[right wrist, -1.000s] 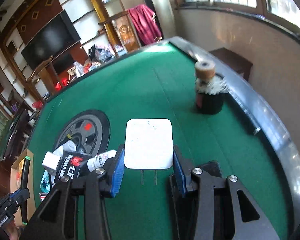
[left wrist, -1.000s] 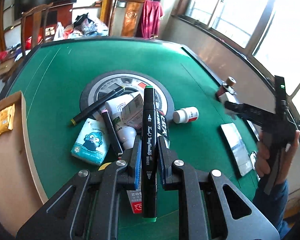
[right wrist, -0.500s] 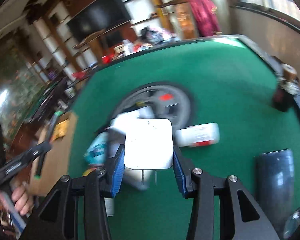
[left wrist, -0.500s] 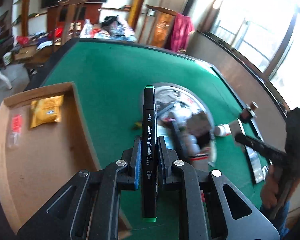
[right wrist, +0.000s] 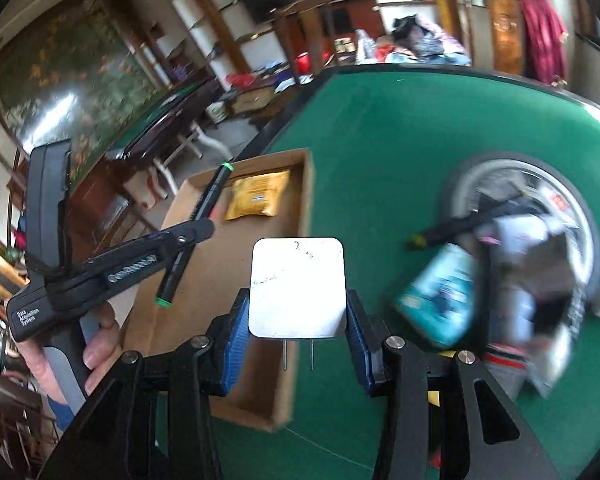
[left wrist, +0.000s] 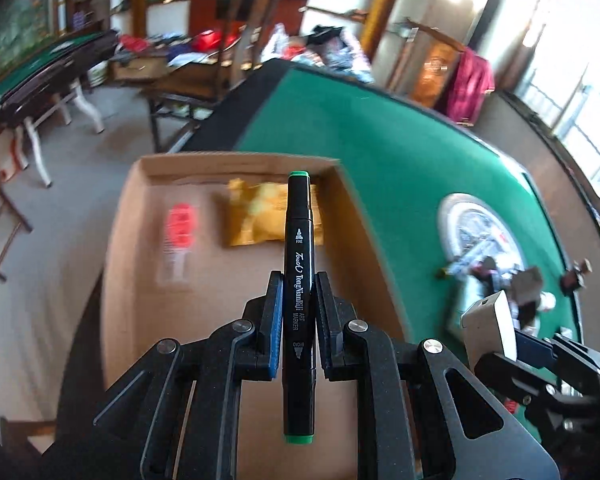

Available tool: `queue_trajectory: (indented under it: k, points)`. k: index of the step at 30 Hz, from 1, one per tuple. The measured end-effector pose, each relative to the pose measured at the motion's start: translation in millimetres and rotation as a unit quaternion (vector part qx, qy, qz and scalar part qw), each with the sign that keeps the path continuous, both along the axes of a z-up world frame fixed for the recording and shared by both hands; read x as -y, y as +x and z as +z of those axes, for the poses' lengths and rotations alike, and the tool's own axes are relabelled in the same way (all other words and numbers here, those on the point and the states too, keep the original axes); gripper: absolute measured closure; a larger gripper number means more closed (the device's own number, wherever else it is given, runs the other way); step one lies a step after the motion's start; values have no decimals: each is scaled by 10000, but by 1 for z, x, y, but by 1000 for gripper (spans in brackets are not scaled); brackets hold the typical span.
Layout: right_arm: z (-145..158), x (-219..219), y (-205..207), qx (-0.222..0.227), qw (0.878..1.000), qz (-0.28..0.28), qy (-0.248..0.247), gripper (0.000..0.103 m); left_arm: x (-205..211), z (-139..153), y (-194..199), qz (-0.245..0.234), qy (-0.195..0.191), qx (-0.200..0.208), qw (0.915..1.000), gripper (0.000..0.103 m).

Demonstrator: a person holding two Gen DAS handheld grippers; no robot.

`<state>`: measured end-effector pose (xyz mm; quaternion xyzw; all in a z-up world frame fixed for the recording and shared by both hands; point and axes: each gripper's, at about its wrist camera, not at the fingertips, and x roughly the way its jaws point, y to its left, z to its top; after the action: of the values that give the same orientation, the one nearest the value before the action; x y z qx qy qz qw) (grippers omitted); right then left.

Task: Organize objects
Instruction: 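Carry the black marker and white charger toward the cardboard box with both tools, then lower the marker into the box and open the left tool while the right tool releases the charger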

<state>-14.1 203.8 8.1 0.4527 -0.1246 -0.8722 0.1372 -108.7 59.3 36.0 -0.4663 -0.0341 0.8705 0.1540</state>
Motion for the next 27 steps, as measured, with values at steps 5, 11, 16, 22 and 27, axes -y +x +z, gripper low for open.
queue_trajectory:
  k: [5,11,16,22,27]
  points:
    - [-11,36,-32,212,9996,102,147,59,11,-20,-15,213,-21,433,9988,89]
    - [-27,57,-61,447,9983,34,369,59,20,-35,-25,462,55,739,9962,89]
    - [-39,52,-74,575,9973,-62,463,59,21,-37,-27,505,131,797,9955,89]
    - [-42,49,-83,600,9966,-138,538,59,19,-42,-31,556,124,905,9943,89]
    - [-43,50,-98,674,9960,-171,556,59,18,-45,-33,563,113,933,9940,88]
